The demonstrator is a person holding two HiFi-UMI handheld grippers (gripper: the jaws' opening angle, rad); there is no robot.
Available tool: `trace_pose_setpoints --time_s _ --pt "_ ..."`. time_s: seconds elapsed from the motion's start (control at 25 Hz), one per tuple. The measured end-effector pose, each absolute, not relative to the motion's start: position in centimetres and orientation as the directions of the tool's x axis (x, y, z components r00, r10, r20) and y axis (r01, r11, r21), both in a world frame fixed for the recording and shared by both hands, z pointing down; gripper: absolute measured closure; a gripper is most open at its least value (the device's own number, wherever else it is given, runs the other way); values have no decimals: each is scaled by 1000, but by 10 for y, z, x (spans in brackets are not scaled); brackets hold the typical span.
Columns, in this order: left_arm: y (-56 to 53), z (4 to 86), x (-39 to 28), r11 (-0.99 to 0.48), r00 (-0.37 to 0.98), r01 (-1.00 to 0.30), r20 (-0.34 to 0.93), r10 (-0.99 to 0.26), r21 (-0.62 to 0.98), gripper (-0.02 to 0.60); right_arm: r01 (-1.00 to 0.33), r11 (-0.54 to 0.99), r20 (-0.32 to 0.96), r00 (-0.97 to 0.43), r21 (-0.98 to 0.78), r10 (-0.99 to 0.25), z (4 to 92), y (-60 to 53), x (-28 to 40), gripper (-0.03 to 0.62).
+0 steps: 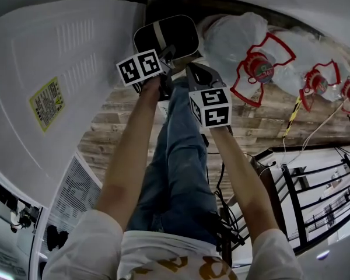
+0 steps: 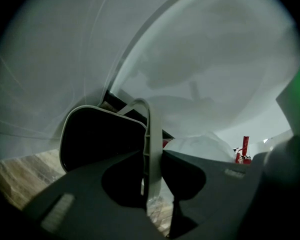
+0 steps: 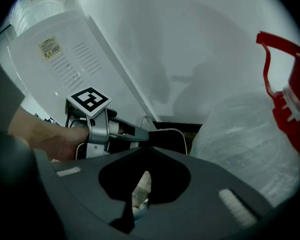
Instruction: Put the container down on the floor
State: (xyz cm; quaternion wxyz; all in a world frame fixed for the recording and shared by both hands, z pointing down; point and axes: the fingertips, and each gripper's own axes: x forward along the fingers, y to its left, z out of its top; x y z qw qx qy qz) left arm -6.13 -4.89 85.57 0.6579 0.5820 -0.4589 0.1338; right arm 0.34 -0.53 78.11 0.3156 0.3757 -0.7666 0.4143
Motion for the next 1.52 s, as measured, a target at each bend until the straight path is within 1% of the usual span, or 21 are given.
trace_pose_setpoints --time_s 0.12,0.32,0.56,0.84,1.08,1.24,1.36,1.52 --pt "-52 866 -62 304 529 -710 766 -364 635 498 -847 354 795 -509 -396 -330 784 -10 3 566" --pt "-51 874 -64 325 516 -708 774 -367 627 498 -837 381 790 -520 -393 -326 781 -14 -4 566" --pt "-40 879 -67 275 504 -754 794 -340 596 497 -833 389 793 -521 -393 -316 785 -16 -5 565" --pt "-35 884 -71 269 463 -794 829 -312 545 494 -827 401 794 -526 -394 -305 786 -12 -7 566" --pt "-34 882 -78 273 414 -826 859 -300 493 491 -827 401 793 -527 -394 -306 783 -9 -6 565" --pt "-30 882 -91 278 342 -865 897 -281 417 480 -823 407 789 -531 -396 -308 779 -7 -7 565" --pt "-23 884 -98 269 296 -894 923 -247 359 448 -823 407 789 -532 -396 -308 778 -6 -5 565" --pt "-16 885 -108 288 265 -900 935 -235 328 441 -824 406 790 -530 -395 -308 777 -2 -5 565"
